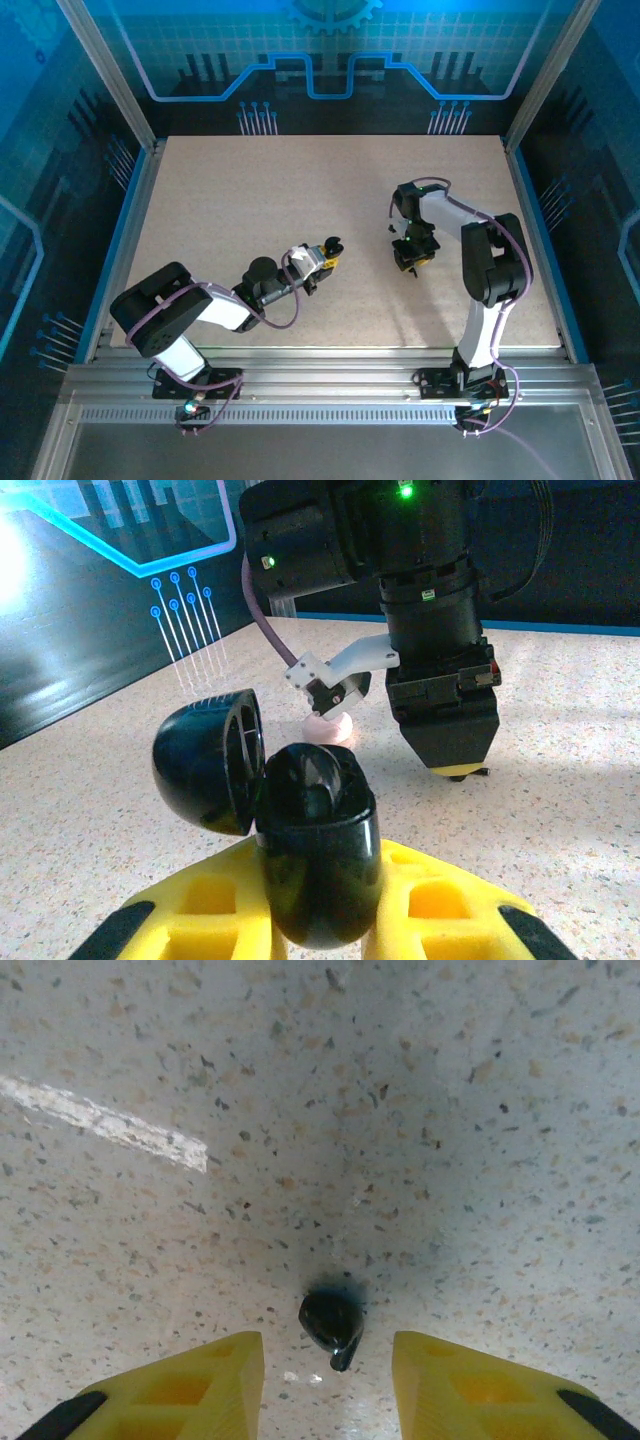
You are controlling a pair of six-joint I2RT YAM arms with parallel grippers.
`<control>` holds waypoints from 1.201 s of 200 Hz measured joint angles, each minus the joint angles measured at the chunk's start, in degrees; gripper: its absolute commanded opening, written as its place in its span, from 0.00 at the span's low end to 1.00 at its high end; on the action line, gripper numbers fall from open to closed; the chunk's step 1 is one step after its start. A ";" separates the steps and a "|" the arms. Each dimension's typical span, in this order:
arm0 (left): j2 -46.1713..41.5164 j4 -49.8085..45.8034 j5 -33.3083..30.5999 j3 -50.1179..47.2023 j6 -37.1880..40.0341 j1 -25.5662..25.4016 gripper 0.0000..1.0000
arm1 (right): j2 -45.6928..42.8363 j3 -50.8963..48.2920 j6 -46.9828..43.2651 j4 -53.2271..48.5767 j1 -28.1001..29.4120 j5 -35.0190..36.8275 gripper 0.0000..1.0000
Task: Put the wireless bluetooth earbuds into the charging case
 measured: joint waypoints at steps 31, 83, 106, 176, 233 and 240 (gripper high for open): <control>0.00 -0.02 0.00 0.00 -0.02 0.00 0.12 | 0.94 0.17 0.00 -0.20 0.00 0.02 0.39; 0.00 -0.02 -0.07 0.00 0.00 0.00 0.12 | 2.03 0.20 0.02 -0.20 0.00 0.00 0.36; 0.00 -0.02 -0.44 0.00 0.00 0.00 0.12 | 2.49 0.20 0.04 -0.22 -0.11 -0.02 0.33; 0.00 -0.17 -0.44 0.00 -0.02 0.00 0.13 | 3.15 0.20 0.26 -0.20 -0.26 0.44 0.25; 0.00 -0.22 -0.44 0.00 -0.02 0.00 0.13 | 1.01 -1.42 0.79 1.16 -0.26 0.39 0.20; 0.00 -0.22 -0.44 0.00 -0.02 0.00 0.12 | 0.22 -1.79 0.96 1.51 -0.26 0.39 0.20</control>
